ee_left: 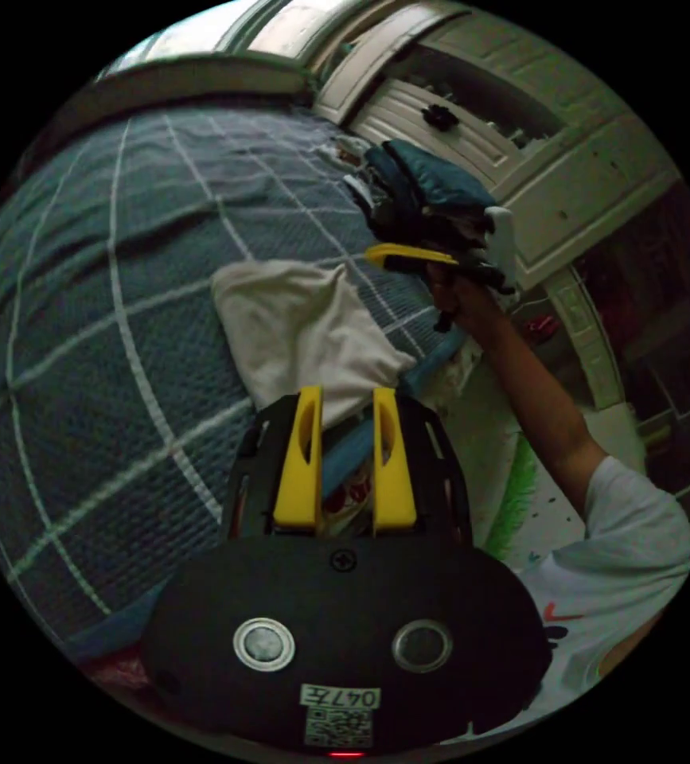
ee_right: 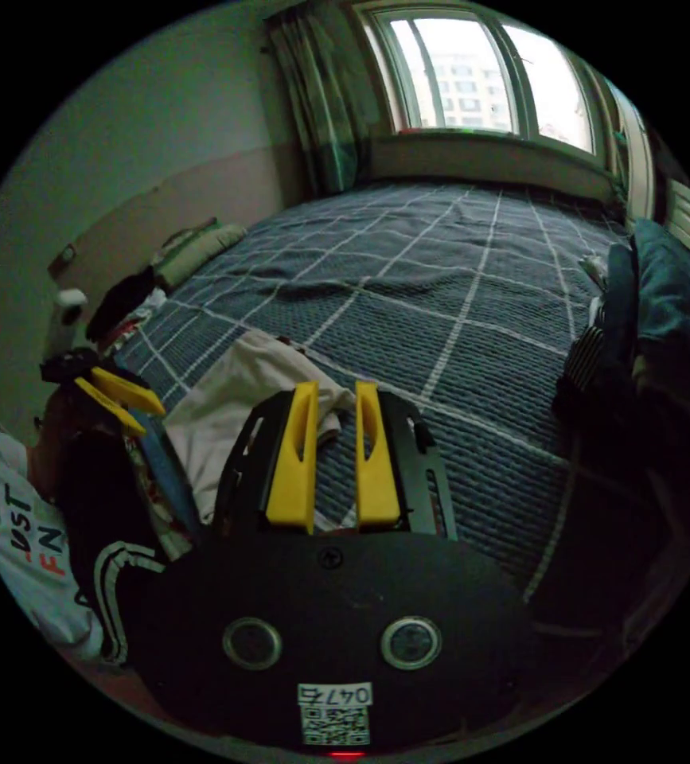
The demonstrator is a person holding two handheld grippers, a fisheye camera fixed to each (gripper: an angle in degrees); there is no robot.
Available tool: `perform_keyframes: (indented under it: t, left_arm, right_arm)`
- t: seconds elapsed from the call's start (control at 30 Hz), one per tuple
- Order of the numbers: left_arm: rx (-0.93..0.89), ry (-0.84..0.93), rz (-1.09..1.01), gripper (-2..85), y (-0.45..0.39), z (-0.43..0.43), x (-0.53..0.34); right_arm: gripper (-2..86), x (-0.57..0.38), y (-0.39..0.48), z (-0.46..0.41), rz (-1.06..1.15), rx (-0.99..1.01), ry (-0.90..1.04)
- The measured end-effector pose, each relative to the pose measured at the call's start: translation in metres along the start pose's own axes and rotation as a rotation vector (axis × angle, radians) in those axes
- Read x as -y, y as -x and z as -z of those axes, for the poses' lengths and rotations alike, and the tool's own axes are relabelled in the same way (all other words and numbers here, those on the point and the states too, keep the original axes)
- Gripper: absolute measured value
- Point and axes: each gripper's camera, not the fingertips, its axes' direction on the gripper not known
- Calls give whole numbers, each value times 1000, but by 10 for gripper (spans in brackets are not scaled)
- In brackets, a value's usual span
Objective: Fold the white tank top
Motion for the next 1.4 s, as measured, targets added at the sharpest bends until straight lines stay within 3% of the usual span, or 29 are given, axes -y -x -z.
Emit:
perform_keyframes:
  t: [0.07,0.17,0.37,0.53,0.6,0.73,0.97,1.07,1.17,1.4]
  left_arm:
    - [54,3,-85,97,-20,-7,21]
    - [-76,53,-166,101,-40,-43,52]
    - [-151,113,-74,107,-24,-93,68]
    - [-130,141,-60,99,-23,-110,79]
    - [-127,156,-44,97,-21,-116,85]
    - [-116,168,-53,98,-21,-122,94]
    - [-229,120,-8,99,0,-101,102]
    - [-158,26,-14,101,9,-65,102]
    - [-103,-31,22,100,30,-45,103]
    - [-25,25,40,97,74,-51,148]
  right_arm:
    - [37,3,-6,-6,-22,-14,105]
    - [39,4,-21,-16,-118,78,188]
    - [11,-7,-28,-8,-204,118,220]
    - [3,-8,-2,36,40,188,-7]
    - [3,-13,6,44,101,122,-6]
    - [19,-31,-4,25,34,-37,247]
    - [58,-55,0,83,-84,17,68]
    - [44,-73,37,115,-9,57,-23]
    - [21,-101,85,130,77,16,-26]
    - [6,-154,144,108,101,-174,123]
